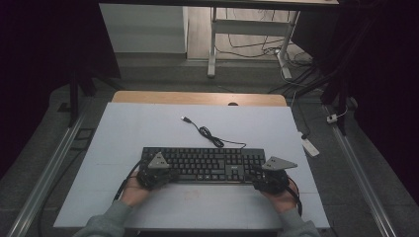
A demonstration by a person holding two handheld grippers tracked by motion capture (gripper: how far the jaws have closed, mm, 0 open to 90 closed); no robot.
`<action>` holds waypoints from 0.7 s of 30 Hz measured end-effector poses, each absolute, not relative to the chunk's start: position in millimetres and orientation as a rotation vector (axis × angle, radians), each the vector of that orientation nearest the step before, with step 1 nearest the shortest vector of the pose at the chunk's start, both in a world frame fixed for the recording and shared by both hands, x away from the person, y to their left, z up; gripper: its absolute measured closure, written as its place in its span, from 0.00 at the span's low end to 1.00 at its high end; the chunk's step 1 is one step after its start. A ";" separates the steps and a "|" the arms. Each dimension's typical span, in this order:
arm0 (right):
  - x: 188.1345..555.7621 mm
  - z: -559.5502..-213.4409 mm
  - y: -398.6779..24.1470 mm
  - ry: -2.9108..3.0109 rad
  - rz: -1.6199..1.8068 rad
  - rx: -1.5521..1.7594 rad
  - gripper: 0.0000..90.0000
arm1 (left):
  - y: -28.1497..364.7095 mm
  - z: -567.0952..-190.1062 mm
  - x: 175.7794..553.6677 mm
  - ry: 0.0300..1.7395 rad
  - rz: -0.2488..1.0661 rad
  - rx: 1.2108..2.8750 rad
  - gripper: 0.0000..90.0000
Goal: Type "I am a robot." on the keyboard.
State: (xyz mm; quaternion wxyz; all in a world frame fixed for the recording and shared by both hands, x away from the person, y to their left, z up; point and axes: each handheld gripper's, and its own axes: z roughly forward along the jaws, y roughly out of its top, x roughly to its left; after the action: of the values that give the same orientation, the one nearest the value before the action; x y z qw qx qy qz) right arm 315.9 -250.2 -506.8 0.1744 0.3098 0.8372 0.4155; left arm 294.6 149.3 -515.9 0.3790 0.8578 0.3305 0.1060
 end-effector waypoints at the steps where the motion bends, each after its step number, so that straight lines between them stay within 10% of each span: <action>1: 315.9 -506.8 -250.2 2.373 1.178 0.878 0.60 | 149.3 -515.9 294.6 0.844 0.271 2.192 0.99; 21: 316.5 -506.9 -251.7 2.371 1.175 0.881 0.60 | 178.9 -499.4 294.6 0.963 0.297 2.003 0.51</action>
State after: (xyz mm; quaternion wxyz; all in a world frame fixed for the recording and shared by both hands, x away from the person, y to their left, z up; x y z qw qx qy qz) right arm 316.5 -251.7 -506.9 0.1756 0.3110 0.8369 0.4148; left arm 294.6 178.9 -499.4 0.4345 0.8046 0.3868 0.1194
